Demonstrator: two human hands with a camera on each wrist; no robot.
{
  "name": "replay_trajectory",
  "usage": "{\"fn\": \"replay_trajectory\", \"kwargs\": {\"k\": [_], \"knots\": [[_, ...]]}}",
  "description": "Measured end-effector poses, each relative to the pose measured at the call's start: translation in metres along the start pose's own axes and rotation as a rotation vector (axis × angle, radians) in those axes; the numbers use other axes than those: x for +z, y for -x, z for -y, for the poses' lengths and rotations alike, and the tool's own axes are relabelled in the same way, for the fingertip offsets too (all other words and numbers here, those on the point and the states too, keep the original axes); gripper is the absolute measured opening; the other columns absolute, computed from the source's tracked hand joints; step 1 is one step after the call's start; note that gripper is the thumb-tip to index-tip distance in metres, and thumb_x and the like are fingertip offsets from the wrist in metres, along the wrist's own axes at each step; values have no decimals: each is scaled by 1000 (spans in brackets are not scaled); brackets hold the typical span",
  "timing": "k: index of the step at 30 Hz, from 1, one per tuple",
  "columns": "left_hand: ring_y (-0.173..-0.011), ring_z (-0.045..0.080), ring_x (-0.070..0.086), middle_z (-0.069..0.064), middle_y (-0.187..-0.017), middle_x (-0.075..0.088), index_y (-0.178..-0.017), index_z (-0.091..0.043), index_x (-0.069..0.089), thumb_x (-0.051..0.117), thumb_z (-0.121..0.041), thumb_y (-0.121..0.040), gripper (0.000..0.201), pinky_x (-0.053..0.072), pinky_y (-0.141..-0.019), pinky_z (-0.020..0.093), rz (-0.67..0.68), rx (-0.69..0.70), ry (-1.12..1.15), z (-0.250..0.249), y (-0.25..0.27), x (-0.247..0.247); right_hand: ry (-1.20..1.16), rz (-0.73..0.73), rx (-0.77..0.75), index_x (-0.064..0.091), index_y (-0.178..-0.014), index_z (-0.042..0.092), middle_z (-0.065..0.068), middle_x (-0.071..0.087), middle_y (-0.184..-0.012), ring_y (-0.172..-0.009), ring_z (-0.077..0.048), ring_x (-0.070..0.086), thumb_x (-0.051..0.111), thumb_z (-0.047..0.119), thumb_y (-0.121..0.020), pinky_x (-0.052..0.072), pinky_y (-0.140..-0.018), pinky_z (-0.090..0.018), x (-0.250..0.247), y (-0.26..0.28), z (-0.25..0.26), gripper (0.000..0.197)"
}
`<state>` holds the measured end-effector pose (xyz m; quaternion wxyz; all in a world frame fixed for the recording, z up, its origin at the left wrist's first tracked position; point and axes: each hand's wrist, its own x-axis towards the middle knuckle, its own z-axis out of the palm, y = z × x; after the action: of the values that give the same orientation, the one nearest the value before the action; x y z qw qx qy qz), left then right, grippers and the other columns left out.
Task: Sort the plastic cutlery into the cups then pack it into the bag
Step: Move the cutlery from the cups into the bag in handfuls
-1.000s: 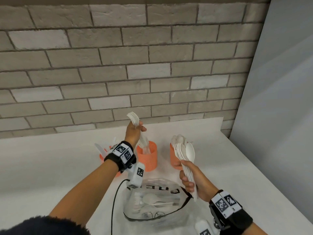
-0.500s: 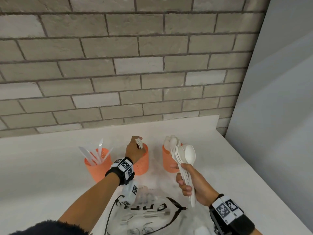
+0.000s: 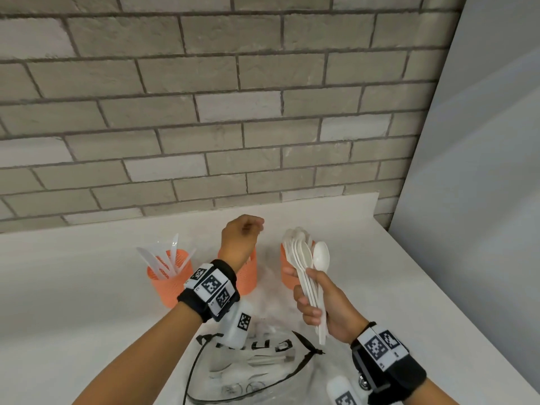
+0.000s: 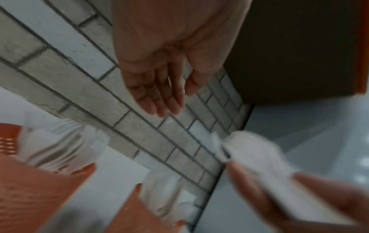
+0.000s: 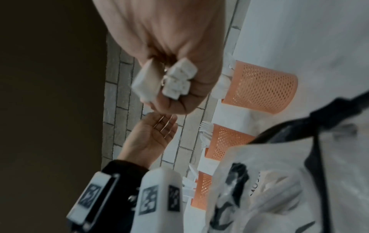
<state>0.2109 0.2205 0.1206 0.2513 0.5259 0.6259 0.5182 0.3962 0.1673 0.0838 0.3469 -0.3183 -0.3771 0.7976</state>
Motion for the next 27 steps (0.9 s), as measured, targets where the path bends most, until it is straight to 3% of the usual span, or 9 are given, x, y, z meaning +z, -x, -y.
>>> {"fn": "replay_trajectory", "kwargs": {"k": [3, 8, 13, 15, 17, 18, 21, 24, 27], "knots": [[-77, 12, 59, -1, -84, 68, -85, -13, 68, 55, -17, -90, 15, 47, -75, 24, 158, -48, 9, -18, 25, -5, -54, 33, 1, 53, -125, 12, 1, 42, -51, -31, -4, 27, 28, 36, -97, 25, -31, -15, 6, -3, -2, 45], [-62, -4, 61, -1, -73, 70, -91, -5, 67, 68, -36, -81, 32, 41, -56, 3, 200, -103, 79, -23, 61, -7, -36, 40, -41, 51, -125, 14, 0, 45, -50, -30, -4, 28, 27, 41, -98, 25, -31, -15, 21, -7, -9, 45], [-76, 19, 63, 10, -88, 68, -89, -15, 56, 73, -40, -75, 33, 50, -73, 30, 87, -168, 55, -13, 76, -5, 139, -46, -98, 51, -90, 10, 0, 51, -52, -29, -5, 29, 28, 37, -100, 25, -31, -15, 40, -6, -20, 37], [-68, 11, 61, 2, -76, 63, -89, -17, 52, 70, -35, -80, 27, 51, -74, 33, 60, -178, 28, -13, 82, -5, 206, -70, -128, 51, -89, 7, -1, 53, -54, -30, -6, 29, 29, 35, -100, 25, -32, -15, 45, -5, -24, 38], [-52, 0, 58, -5, -56, 59, -90, -17, 50, 63, -31, -85, 20, 48, -67, 26, 65, -185, -12, -14, 89, -4, 267, -95, -151, 51, -91, 6, -2, 53, -58, -32, -7, 29, 28, 33, -101, 24, -34, -16, 49, -4, -28, 37], [-48, 1, 56, -4, -50, 57, -90, -16, 50, 58, -31, -87, 17, 46, -63, 24, 86, -188, -42, -14, 92, -3, 282, -106, -156, 51, -92, 7, -3, 53, -58, -32, -8, 29, 28, 33, -101, 24, -34, -16, 51, -3, -30, 37], [-49, 12, 48, -3, -56, 50, -95, -9, 53, 43, -29, -92, 23, 43, -60, 27, 163, -189, -106, -12, 99, 3, 288, -126, -146, 49, -87, 9, -2, 52, -54, -32, -7, 31, 27, 33, -101, 25, -33, -15, 56, 2, -34, 35], [-50, 11, 44, -3, -61, 48, -106, -7, 56, 35, -23, -93, 29, 36, -50, 25, 174, -209, -103, -11, 102, 6, 304, -138, -150, 50, -81, 13, 4, 51, -44, -31, -7, 34, 29, 38, -101, 27, -33, -16, 58, 9, -36, 38], [-50, 11, 44, -4, -59, 47, -104, -3, 57, 34, -21, -94, 32, 34, -50, 25, 178, -210, -115, -13, 106, 6, 301, -149, -153, 51, -82, 16, 7, 50, -40, -31, -8, 37, 30, 37, -101, 30, -34, -17, 59, 14, -36, 36]]}}
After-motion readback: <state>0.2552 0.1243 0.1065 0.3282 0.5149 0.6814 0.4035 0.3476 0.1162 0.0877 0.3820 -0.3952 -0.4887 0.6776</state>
